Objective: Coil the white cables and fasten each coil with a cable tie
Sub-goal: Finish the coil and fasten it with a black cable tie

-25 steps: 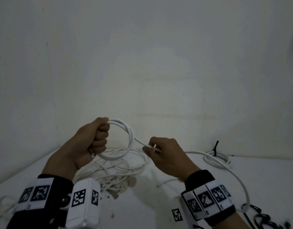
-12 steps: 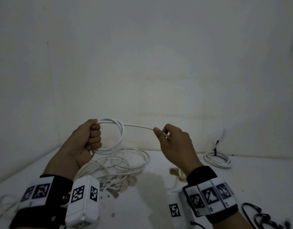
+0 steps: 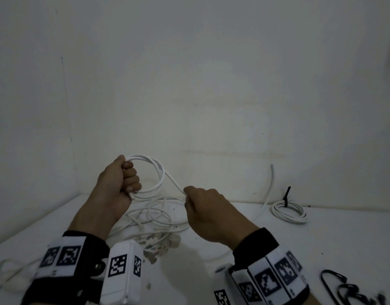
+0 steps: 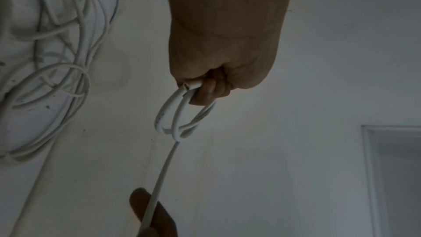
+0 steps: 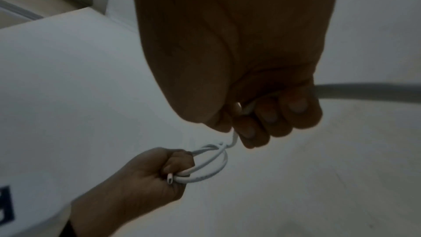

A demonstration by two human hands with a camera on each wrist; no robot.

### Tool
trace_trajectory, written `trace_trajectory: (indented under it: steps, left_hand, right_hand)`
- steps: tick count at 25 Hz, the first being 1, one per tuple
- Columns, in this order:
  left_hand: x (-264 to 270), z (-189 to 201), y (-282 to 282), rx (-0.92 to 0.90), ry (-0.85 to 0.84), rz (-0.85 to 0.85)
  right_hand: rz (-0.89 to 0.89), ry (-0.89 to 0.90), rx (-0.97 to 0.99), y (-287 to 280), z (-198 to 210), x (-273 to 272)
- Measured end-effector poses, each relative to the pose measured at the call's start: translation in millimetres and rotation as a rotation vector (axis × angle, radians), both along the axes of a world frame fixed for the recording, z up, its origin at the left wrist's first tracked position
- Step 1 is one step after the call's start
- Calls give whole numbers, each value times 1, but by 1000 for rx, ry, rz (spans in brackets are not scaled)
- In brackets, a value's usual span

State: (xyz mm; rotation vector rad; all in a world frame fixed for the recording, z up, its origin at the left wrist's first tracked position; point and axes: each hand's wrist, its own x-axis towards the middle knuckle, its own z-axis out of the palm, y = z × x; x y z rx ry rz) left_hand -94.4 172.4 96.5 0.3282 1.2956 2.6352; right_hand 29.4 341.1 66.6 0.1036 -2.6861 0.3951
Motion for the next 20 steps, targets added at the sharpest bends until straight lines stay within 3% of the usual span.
trace_trajectory:
  steps: [3,9,11,13,15,18,20]
  left_hand:
    - [7,0,12,17,18,1]
    - [24,-3,34,-63,82,-43]
    - [29,-4,43,-117,120,-31]
    - [31,-4,47,-166,148,22]
    - [29,-5,46,-219,177,54]
    - [22,-8,42,-247,193,47]
    - [20,-10,42,-241,176,35]
  right_hand:
    - [-70,36,170,-16,0,6]
    - [-130,93,304,-45,7,12]
    - [11,33,153,-44,7,13]
    - [190,-136,-10,-37,10,16]
    - [253,-240,-88,-28,14,19]
    - [269,-177,-204,-22,16,21]
    - [274,-162,-178,-24,14,22]
